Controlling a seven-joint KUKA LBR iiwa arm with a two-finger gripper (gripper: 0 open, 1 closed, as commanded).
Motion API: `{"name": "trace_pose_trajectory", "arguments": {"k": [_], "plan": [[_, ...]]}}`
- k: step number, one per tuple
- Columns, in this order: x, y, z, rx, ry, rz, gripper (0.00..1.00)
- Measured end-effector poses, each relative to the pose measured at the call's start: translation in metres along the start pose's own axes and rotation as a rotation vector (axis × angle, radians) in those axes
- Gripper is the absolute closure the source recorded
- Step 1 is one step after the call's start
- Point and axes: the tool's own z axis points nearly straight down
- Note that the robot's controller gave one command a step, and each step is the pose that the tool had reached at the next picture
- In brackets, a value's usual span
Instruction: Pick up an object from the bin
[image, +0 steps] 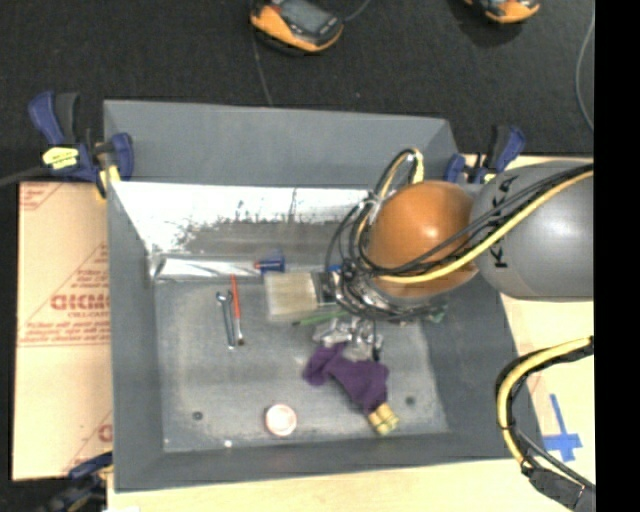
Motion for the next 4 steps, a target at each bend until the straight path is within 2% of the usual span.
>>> {"name": "trace_pose_trajectory", "arguments": {"k": [1, 3, 4], "plan": [[0.001, 0.003, -0.015, -0.013, 0.005, -0.002, 1.00], [-0.001, -0.001, -0.085, -0.004, 0.002, 0.001, 1.00], [-0.001, -0.002, -0.106, -0.003, 0.001, 0.001, 1.00]]}}
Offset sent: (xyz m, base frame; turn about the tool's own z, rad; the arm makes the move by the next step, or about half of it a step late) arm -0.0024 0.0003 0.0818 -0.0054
